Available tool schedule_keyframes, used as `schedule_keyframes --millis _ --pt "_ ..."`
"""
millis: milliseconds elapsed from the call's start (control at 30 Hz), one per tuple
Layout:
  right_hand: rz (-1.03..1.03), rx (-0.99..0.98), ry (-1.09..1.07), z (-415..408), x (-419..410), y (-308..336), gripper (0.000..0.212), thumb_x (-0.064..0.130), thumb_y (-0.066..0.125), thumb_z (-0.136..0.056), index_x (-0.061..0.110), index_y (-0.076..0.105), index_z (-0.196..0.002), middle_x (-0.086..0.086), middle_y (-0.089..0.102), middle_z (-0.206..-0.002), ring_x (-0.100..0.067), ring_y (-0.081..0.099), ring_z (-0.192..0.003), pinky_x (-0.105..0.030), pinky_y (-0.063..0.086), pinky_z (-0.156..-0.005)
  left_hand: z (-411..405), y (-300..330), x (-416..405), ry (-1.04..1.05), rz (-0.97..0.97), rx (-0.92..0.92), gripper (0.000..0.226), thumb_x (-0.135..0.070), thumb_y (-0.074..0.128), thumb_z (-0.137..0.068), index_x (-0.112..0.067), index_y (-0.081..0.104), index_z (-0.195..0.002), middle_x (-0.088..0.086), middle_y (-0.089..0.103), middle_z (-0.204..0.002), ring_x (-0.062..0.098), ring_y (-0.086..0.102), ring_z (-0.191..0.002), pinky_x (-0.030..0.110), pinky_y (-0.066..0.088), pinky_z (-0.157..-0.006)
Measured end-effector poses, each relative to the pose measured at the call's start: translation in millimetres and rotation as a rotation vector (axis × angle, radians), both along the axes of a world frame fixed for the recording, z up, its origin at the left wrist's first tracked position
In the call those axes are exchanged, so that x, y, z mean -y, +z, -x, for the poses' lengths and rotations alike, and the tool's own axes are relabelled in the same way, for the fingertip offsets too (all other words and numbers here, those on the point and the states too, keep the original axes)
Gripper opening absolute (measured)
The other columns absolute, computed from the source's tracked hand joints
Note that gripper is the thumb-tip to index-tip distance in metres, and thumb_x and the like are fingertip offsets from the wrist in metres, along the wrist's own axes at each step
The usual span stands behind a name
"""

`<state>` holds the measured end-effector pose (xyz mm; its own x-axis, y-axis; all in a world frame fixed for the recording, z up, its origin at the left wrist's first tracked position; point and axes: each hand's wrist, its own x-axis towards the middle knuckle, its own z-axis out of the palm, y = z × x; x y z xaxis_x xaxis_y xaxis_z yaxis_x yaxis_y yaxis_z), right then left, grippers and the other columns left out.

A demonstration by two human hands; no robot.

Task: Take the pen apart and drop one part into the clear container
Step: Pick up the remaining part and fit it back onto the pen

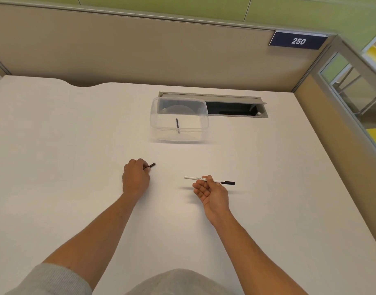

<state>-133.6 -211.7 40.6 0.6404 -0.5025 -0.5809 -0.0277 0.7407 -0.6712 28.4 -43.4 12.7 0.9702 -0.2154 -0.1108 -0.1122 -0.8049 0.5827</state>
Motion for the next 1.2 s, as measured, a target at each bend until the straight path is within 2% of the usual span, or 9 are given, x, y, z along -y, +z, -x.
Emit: schedule_keyframes --millis 167,300,467,567,833,1200 --pt "-0.003 0.004 -0.001 1.8 -0.3 1.0 0.018 0.017 0.051 -0.096 0.001 0.061 -0.096 -0.013 0.071 -0.073 -0.026 0.070 -0.070 -0.030 0.057 -0.058 9.5 6.2 0.9 -0.121 0.166 -0.100 0.005 -0.011 0.060 -0.091 -0.013 0.065 -0.093 0.004 0.066 -0.087 0.023 0.058 -0.079 0.030 0.042 -0.067" --pt "-0.007 0.009 0.002 3.5 -1.0 2.6 0.018 0.017 0.052 -0.096 0.001 0.061 -0.096 -0.012 0.071 -0.073 -0.025 0.070 -0.070 -0.030 0.057 -0.057 20.5 21.0 2.5 -0.249 0.285 -0.176 0.008 -0.012 0.061 -0.091 -0.018 0.065 -0.086 -0.001 0.066 -0.070 0.000 0.058 -0.058 0.010 0.039 -0.052" --pt "-0.015 0.019 0.007 5.0 -3.1 3.9 0.018 0.017 0.052 -0.095 0.002 0.060 -0.097 -0.012 0.071 -0.071 -0.024 0.070 -0.068 -0.029 0.056 -0.056 30.9 35.8 5.3 -0.305 0.364 -0.201 0.009 -0.012 0.063 -0.091 -0.017 0.069 -0.087 -0.001 0.069 -0.068 -0.001 0.059 -0.057 0.018 0.046 -0.055" --pt "-0.012 0.026 0.011 6.2 -3.2 5.0 0.018 0.017 0.052 -0.096 0.001 0.060 -0.098 -0.012 0.071 -0.072 -0.025 0.070 -0.069 -0.030 0.056 -0.057 37.5 41.6 6.2 -0.343 0.387 -0.221 0.012 -0.012 0.063 -0.090 -0.020 0.070 -0.085 -0.001 0.069 -0.067 -0.001 0.058 -0.055 0.014 0.046 -0.053" --pt "-0.005 0.036 0.013 11.7 -4.0 10.5 0.018 0.018 0.053 -0.095 0.001 0.060 -0.097 -0.012 0.070 -0.071 -0.024 0.070 -0.068 -0.029 0.057 -0.056 51.4 50.8 8.3 -0.372 0.396 -0.213 0.013 -0.013 0.064 -0.090 -0.022 0.072 -0.084 -0.002 0.070 -0.067 0.004 0.064 -0.061 0.017 0.051 -0.055" --pt "0.001 0.048 0.021 15.5 0.4 13.5 0.019 0.019 0.053 -0.095 0.001 0.060 -0.095 -0.012 0.071 -0.071 -0.024 0.070 -0.067 -0.029 0.056 -0.056 58.1 56.5 11.2 -0.355 0.379 -0.233 0.012 -0.013 0.065 -0.090 -0.019 0.073 -0.084 -0.002 0.070 -0.066 0.002 0.061 -0.055 0.012 0.047 -0.054"
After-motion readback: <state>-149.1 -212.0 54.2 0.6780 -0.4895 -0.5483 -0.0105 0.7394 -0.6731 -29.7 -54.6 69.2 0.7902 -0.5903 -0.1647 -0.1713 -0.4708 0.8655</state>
